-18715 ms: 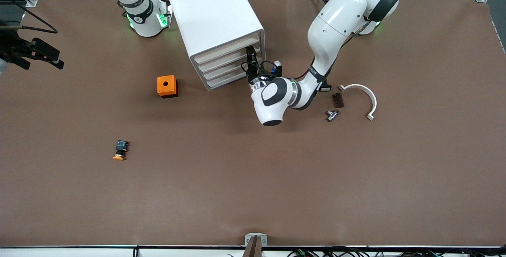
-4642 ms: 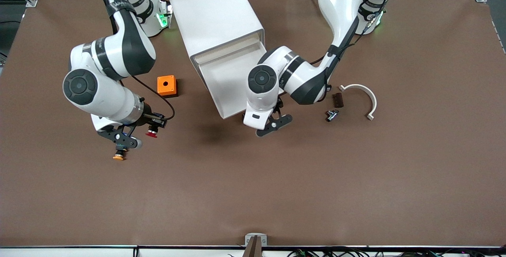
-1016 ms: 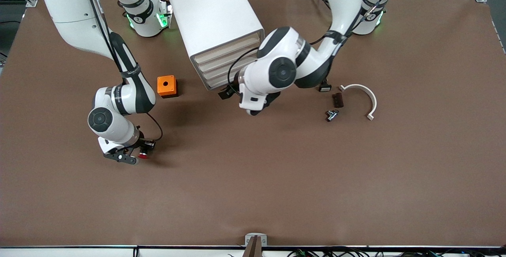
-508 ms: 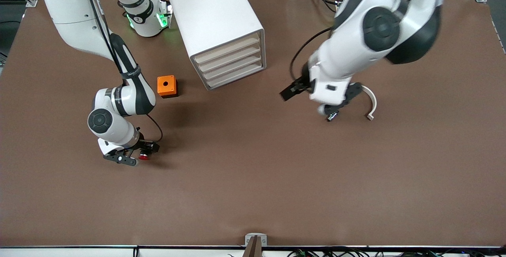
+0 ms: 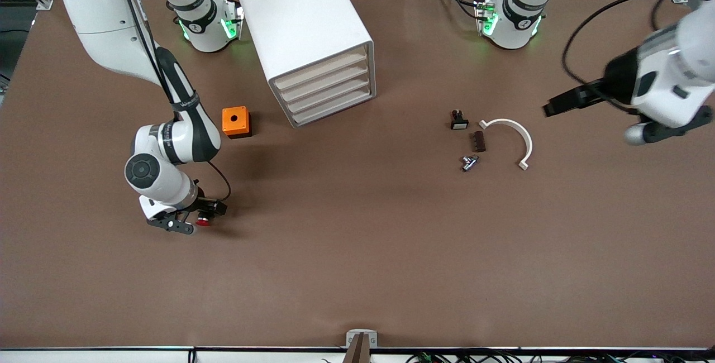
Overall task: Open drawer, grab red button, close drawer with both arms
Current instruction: 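Open the right gripper to release the button while the left gripper withdraws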
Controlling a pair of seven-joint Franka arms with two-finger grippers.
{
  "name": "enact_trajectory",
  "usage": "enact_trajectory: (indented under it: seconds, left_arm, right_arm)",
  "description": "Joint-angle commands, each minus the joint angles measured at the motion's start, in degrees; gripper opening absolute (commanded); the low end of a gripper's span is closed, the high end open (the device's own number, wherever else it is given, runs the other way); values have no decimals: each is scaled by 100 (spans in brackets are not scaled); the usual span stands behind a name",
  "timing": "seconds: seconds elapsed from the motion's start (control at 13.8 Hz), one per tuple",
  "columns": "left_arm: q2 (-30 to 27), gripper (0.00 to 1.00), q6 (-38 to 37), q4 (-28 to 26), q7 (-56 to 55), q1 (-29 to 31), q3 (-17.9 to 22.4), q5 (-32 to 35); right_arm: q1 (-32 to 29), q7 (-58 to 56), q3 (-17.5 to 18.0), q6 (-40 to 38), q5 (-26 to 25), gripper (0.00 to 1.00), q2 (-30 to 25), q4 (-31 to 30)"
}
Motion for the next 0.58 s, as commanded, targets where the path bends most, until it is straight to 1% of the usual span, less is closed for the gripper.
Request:
enact_trajectory:
  seconds: [0.0, 0.22, 0.29, 0.36, 0.44, 0.51]
  left_arm:
    - [-255, 99, -166, -227, 859, 369, -76, 285]
    - [-474, 99, -131, -551, 1432, 651, -111, 575]
    - [-623, 99, -70, -735, 1599, 634, -59, 601]
    - [-772, 99, 18, -946, 1740, 582, 55, 654]
    - [-991, 99, 158, -1270, 1863, 390, 299, 672]
    - [-1211, 100, 394, -1656, 1899, 275, 415, 672]
  right_arm:
    - [-40, -23, 52, -247, -103, 100, -28, 94]
    - [-31, -23, 52, -545, -103, 100, -230, 111]
    - [-31, -32, 52, -616, -103, 100, -300, 111]
    - [-31, -32, 52, -712, -103, 100, -362, 111]
    - [-31, -32, 52, -792, -103, 100, -423, 120]
    - [-31, -58, 52, -862, -103, 100, -485, 120]
